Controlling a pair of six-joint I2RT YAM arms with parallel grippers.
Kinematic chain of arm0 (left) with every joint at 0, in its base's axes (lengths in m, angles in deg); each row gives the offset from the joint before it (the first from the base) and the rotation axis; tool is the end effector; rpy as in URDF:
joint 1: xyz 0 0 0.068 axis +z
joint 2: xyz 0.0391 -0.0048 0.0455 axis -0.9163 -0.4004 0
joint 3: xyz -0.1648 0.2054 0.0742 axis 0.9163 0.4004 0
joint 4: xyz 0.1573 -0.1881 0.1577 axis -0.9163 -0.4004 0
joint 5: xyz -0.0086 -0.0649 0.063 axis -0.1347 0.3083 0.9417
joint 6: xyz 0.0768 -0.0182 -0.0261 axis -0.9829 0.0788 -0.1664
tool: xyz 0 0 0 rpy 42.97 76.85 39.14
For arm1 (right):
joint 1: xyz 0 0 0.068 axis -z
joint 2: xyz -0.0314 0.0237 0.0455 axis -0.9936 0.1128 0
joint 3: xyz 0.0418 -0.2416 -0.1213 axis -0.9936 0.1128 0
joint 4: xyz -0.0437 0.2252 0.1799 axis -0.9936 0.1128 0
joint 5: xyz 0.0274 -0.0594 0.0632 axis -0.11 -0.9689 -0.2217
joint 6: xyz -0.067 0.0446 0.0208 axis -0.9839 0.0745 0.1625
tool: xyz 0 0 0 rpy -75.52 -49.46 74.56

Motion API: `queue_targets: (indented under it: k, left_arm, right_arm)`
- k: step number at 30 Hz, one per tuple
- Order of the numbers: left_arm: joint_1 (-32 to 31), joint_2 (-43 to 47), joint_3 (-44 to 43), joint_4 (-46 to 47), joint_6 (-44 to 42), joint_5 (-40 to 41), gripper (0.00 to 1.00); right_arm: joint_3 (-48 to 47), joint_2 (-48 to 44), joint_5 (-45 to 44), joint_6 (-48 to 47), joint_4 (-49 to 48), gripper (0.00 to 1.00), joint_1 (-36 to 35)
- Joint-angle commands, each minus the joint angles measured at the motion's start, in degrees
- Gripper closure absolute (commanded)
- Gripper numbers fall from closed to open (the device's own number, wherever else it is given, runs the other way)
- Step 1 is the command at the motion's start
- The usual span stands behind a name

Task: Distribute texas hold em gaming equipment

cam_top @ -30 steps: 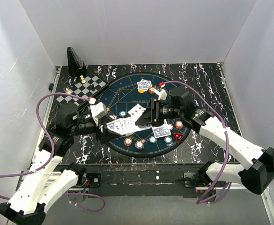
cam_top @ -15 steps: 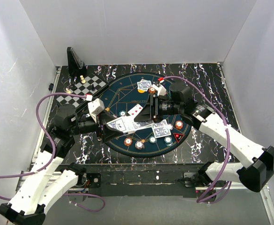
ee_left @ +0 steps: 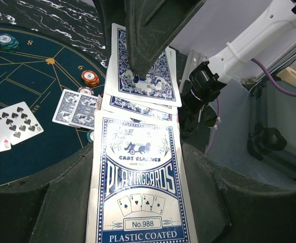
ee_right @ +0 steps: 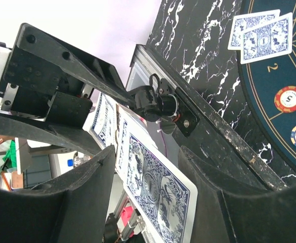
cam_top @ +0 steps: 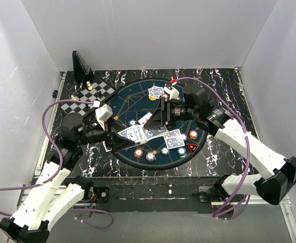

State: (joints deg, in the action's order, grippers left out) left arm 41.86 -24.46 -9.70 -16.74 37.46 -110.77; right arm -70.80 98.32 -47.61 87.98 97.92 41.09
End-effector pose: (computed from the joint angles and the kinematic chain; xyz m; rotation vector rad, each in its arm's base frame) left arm 0.1631 -0.1358 0.3541 0.8648 1.6536 -1.2151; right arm 0.2214 0.2557 0.3704 -0.2786 2.2621 1.5346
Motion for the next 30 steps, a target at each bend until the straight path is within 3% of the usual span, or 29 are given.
queue_targets:
  k: [1,21,30]
  left_arm:
    - [0.36,0.04,0.29,4.35,2.03,-0.92,1.0]
    - [0.54,0.04,0.2,4.09,1.59,-0.39,1.0]
    - [0.63,0.65,0.46,3.47,1.32,-0.39,1.0]
  right_arm:
    - [-3.81,1.29,0.69,-0.14,-1.47,0.4,0.07]
    - [-6.53,6.65,0.87,2.06,-5.52,0.41,-3.97]
    - [-8.56,5.51,-1.59,-1.98,0.45,0.38,-3.54]
